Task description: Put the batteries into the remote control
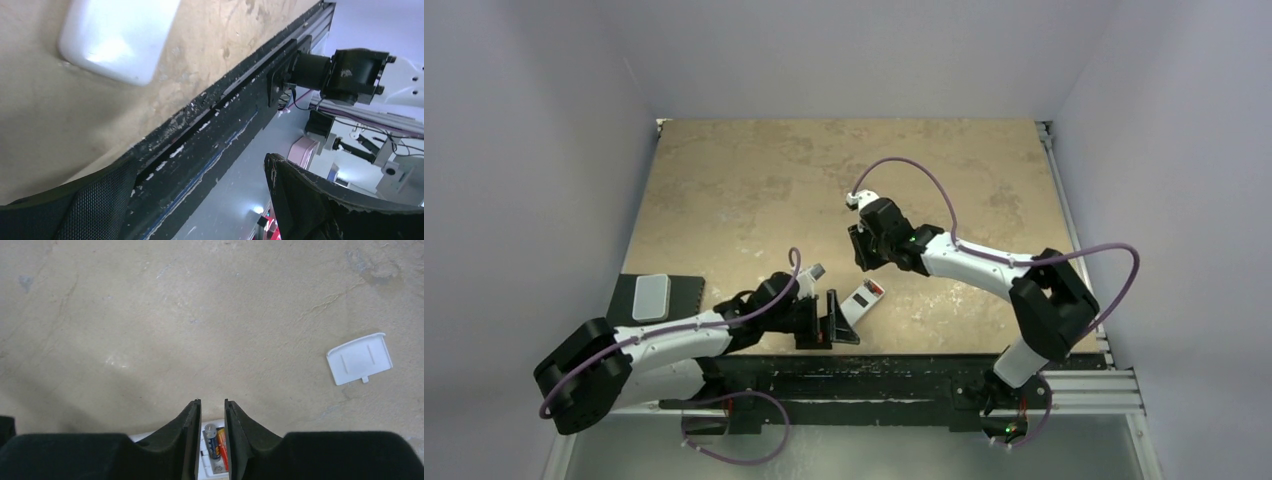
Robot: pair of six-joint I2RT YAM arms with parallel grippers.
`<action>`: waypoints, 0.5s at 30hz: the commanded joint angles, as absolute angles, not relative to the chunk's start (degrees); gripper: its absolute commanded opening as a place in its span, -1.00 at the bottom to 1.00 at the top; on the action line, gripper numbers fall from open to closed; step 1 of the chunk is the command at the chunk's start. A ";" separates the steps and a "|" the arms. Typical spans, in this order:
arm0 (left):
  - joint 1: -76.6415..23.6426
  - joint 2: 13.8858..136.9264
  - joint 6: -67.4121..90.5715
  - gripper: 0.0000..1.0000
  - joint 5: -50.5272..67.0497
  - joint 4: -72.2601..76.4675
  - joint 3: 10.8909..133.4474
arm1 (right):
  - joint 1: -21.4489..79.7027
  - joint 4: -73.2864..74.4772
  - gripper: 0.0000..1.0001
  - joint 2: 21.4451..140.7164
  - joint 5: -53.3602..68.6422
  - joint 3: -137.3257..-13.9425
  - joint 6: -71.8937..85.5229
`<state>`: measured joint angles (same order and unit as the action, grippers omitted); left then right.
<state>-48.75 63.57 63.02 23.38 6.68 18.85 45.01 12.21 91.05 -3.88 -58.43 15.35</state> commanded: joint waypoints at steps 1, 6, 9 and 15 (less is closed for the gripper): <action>-52.96 61.95 66.50 0.98 19.39 10.69 18.35 | 43.19 14.87 -0.46 93.92 -2.28 -62.52 15.31; -56.80 65.74 67.97 0.85 17.80 15.82 18.38 | 42.13 15.88 -0.79 96.93 -0.97 -64.54 15.13; -57.96 68.68 68.88 0.70 16.99 20.19 18.62 | 41.76 17.35 -1.00 99.10 -0.10 -66.37 14.97; -58.25 74.71 68.64 0.45 16.44 24.80 20.43 | 41.32 17.89 -1.00 102.05 -0.09 -67.45 14.60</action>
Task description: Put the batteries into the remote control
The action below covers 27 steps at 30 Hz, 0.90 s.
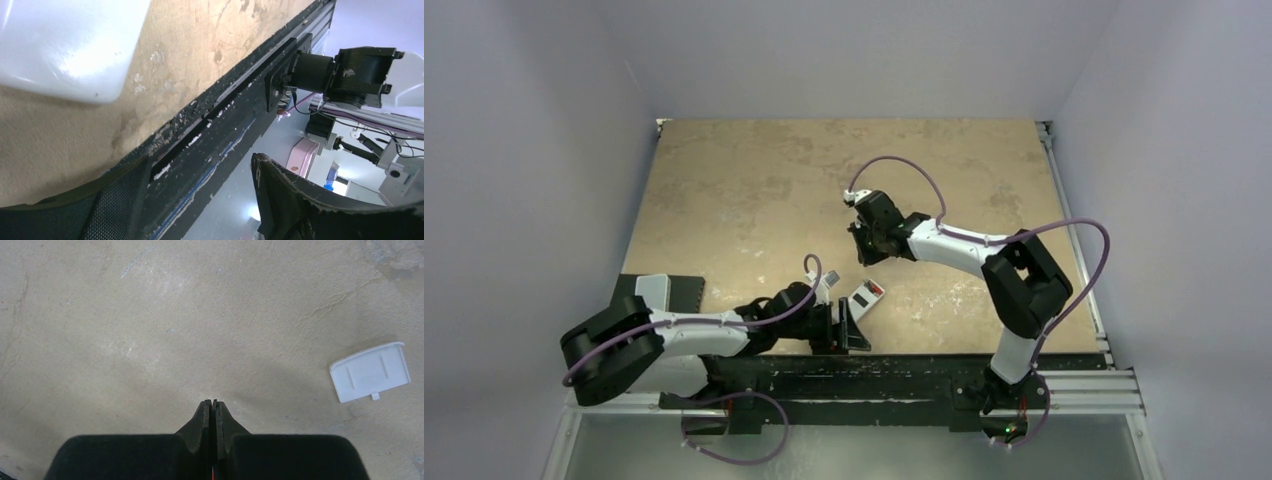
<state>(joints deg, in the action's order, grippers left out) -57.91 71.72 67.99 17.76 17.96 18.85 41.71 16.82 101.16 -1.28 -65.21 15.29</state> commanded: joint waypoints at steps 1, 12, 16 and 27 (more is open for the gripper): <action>-58.27 75.72 68.68 0.41 16.56 25.47 20.77 | 41.28 18.25 -1.00 102.53 0.48 -67.49 14.55; -58.27 82.92 67.71 0.25 15.39 26.78 24.67 | 41.12 16.76 -1.00 103.53 1.43 -64.74 14.52; -58.27 84.63 67.38 0.23 14.97 26.48 25.96 | 41.13 16.11 -1.00 103.24 1.30 -62.95 14.59; -56.69 86.09 65.42 0.23 12.24 23.42 27.74 | 41.11 14.71 -1.00 99.45 1.70 -57.67 14.23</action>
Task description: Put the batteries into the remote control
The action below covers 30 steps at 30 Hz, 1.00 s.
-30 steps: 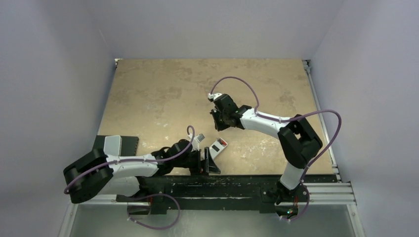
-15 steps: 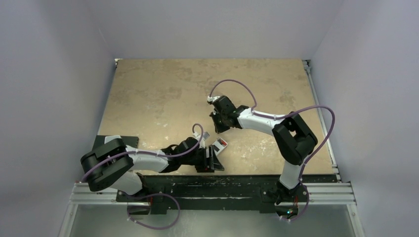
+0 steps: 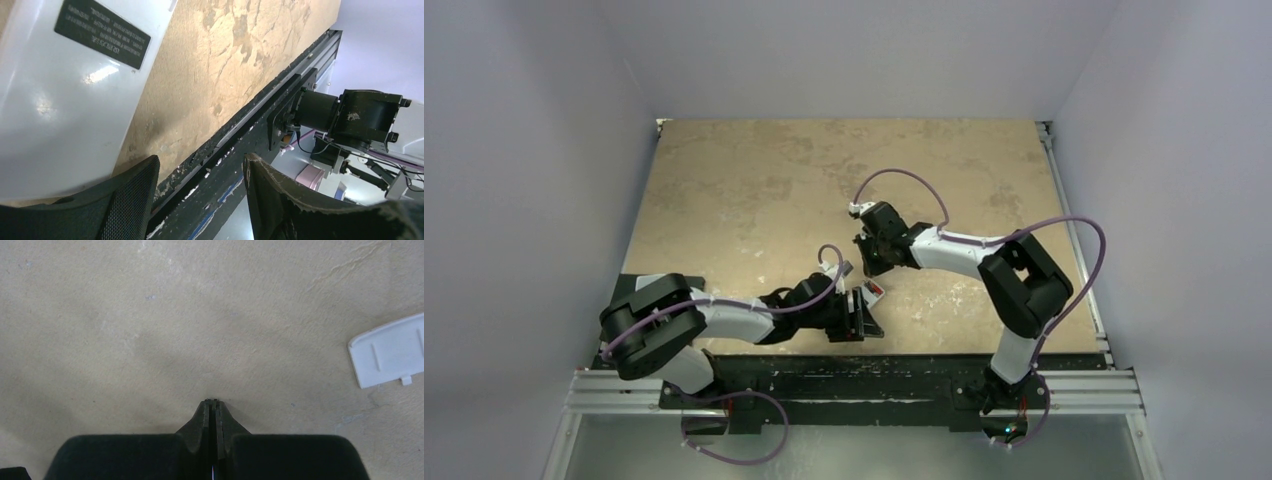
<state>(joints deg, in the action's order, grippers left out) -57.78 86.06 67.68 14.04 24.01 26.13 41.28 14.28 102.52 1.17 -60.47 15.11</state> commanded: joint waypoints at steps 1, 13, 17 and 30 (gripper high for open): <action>-56.12 85.98 65.32 0.24 12.18 23.16 27.58 | 41.09 14.68 -1.00 98.88 1.59 -57.05 14.24; -47.18 84.11 61.10 0.29 14.46 19.27 26.79 | 41.26 15.00 -1.00 90.78 1.66 -50.03 16.48; -45.98 83.92 59.69 0.31 14.58 17.93 27.19 | 41.51 14.07 -1.00 87.45 1.93 -46.60 17.99; -44.12 90.24 55.13 0.32 16.99 16.84 32.54 | 42.14 17.42 -1.00 73.36 -1.61 -40.77 22.55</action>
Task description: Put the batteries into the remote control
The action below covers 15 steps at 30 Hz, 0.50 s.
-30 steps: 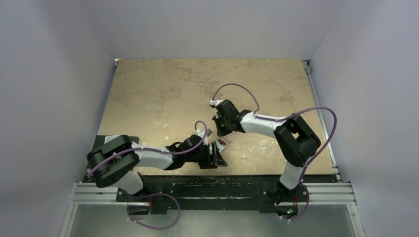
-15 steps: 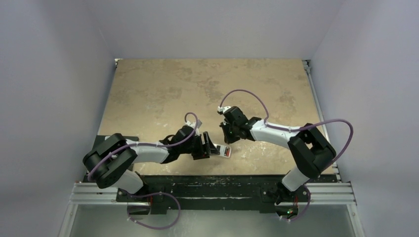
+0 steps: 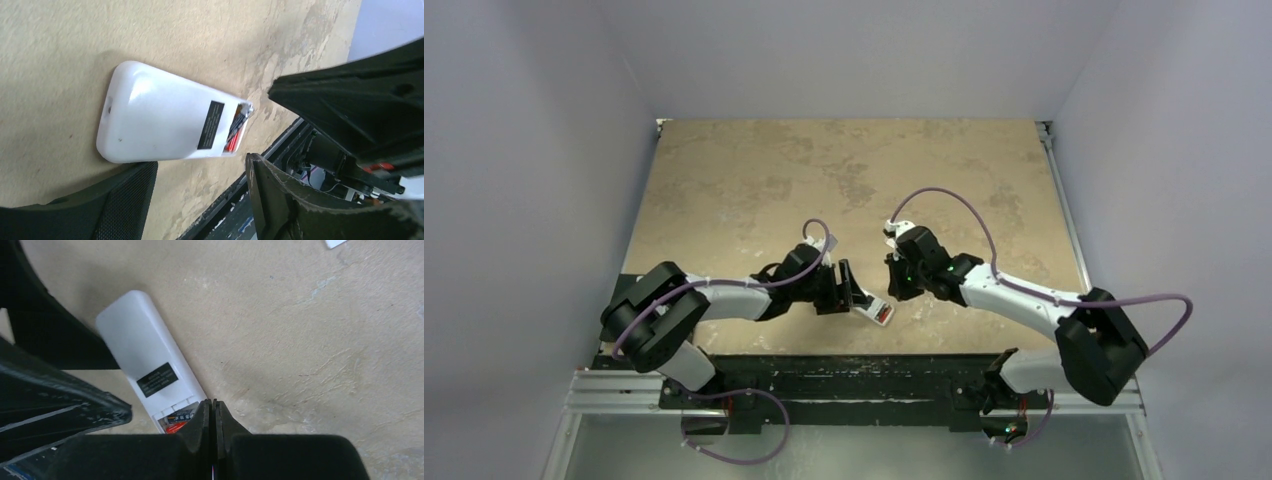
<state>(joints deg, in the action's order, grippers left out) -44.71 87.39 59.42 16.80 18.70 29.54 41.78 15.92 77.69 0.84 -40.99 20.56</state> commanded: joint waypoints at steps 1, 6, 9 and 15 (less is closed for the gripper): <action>-44.12 90.86 54.60 0.32 17.04 16.38 33.64 | 42.14 17.94 -1.00 72.47 -2.14 -40.66 22.65; -44.01 93.62 53.10 0.31 17.20 15.40 36.49 | 42.26 19.35 -0.93 68.53 -1.66 -39.97 24.01; -43.97 95.24 52.59 0.32 17.43 15.49 37.99 | 42.28 18.65 -0.74 65.88 -0.17 -38.89 25.17; -43.95 96.69 51.71 0.30 18.64 15.20 39.47 | 42.23 17.12 -0.53 63.50 2.41 -36.45 27.56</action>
